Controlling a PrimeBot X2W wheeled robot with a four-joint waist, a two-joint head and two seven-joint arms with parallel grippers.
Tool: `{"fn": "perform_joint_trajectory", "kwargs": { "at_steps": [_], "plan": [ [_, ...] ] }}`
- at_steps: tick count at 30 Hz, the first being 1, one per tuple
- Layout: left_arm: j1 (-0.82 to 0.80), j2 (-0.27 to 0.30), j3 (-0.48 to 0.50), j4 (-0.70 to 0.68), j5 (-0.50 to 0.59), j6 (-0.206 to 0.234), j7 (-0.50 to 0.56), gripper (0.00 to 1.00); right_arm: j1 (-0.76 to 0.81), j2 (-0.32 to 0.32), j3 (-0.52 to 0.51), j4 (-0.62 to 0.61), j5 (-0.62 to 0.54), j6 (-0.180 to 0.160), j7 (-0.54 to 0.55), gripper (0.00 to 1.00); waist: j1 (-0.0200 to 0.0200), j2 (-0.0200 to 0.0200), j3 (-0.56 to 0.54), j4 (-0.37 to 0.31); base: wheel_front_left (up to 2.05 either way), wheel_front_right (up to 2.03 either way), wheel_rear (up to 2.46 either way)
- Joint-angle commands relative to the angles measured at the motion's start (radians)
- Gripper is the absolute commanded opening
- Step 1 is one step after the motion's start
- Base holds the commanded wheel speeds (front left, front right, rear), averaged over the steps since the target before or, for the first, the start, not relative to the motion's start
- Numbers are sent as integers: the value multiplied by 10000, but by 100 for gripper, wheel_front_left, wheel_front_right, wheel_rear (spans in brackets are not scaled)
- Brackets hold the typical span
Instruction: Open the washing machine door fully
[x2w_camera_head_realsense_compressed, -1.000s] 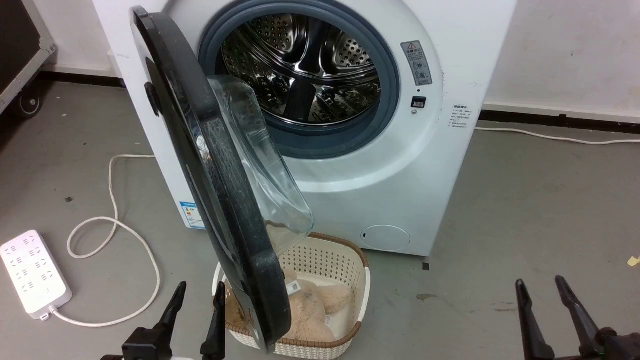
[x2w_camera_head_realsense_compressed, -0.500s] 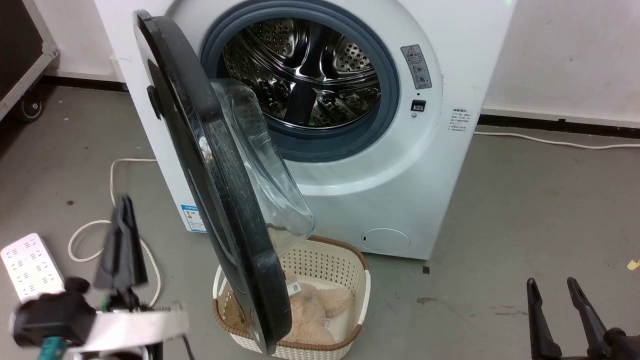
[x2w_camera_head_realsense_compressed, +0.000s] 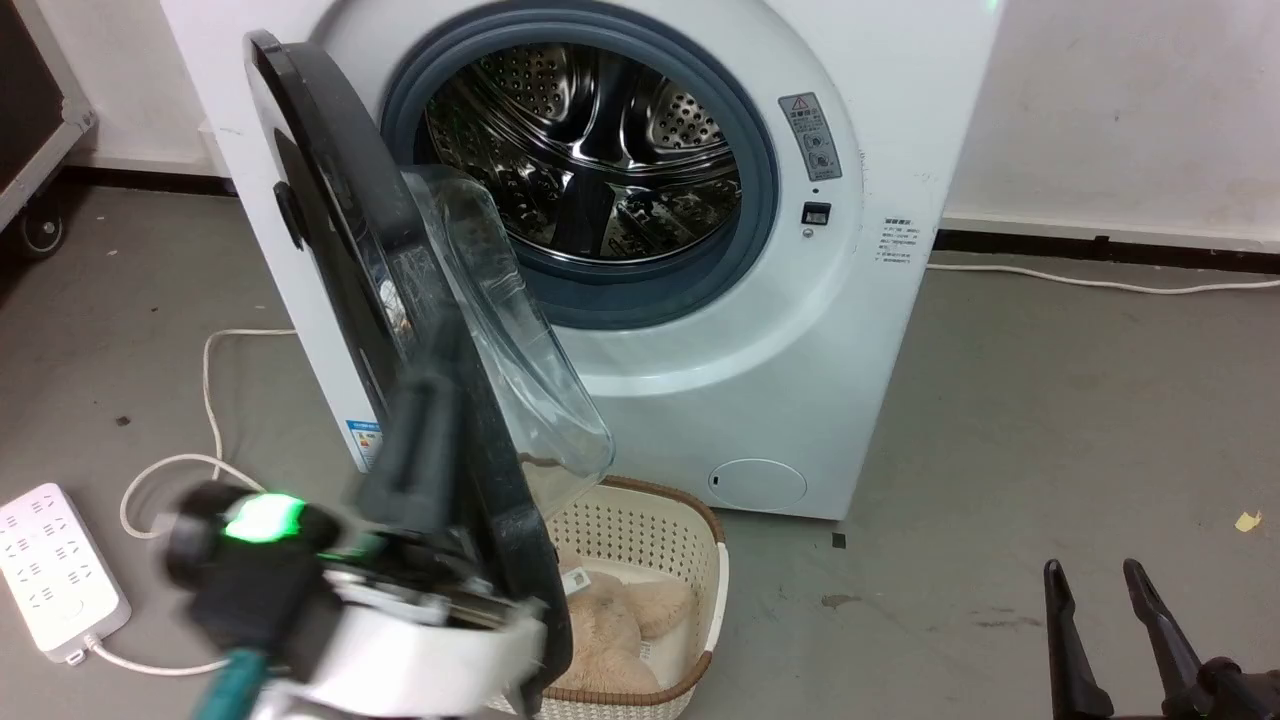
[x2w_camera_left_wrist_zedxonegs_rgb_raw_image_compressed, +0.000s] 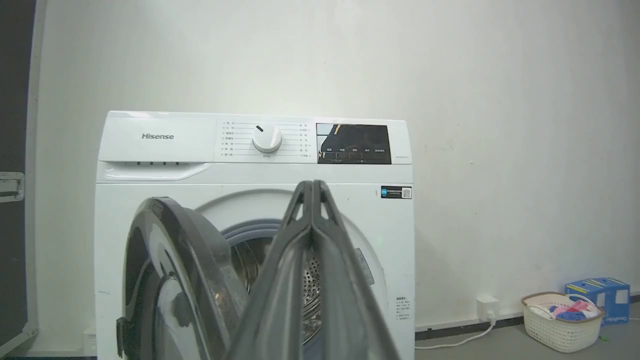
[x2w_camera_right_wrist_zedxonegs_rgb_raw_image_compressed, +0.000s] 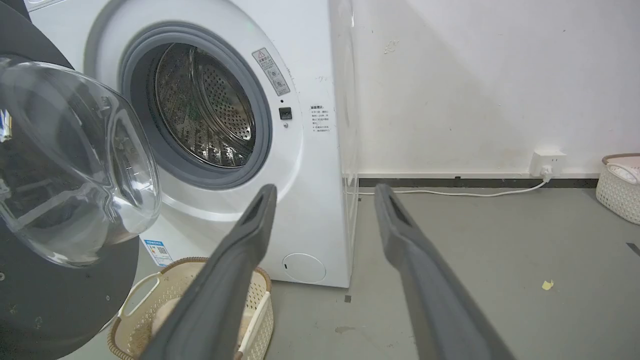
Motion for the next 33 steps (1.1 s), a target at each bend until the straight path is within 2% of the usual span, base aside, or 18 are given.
{"fn": "perform_joint_trajectory", "kwargs": {
  "at_steps": [1,8,11,18,23,24,28,29,30,33],
  "plan": [
    [37,3,-402,42,49,-78,268,0,-101,31,20,22,84,8,-43,100,0,0,14,-19,0,0,0],
    [970,-12,-1930,1241,-483,-98,913,0,-139,31,18,67,183,8,-43,100,0,0,52,-101,0,0,0],
    [1205,-14,-2281,2066,-672,-32,1026,0,-119,31,67,114,206,8,-43,100,0,0,101,-82,0,0,0],
    [1212,-15,-2133,3928,-858,397,1018,0,-128,32,128,138,198,8,-43,100,0,0,291,-19,0,0,0],
    [1101,-16,-2020,4491,-1006,523,849,0,-52,32,81,194,243,8,-43,100,0,0,322,255,0,0,0],
    [1040,32,-1989,4864,-1059,518,722,0,-9,32,143,258,313,8,-43,100,0,0,277,701,0,0,0],
    [1026,108,-1927,5005,-1083,542,669,0,-24,32,185,261,392,8,-43,100,0,0,232,1135,0,0,0],
    [1007,153,-1877,5065,-1102,565,625,0,6,32,215,275,428,8,-43,100,0,0,200,1499,0,0,0],
    [1007,153,-1877,5065,-1102,565,625,0,6,32,215,275,428,8,-43,100,0,0,200,1499,0,0,0],
    [999,224,-1794,5168,-1124,618,564,0,59,32,293,315,450,8,-43,100,0,0,173,2096,0,0,0]
  ]
}}
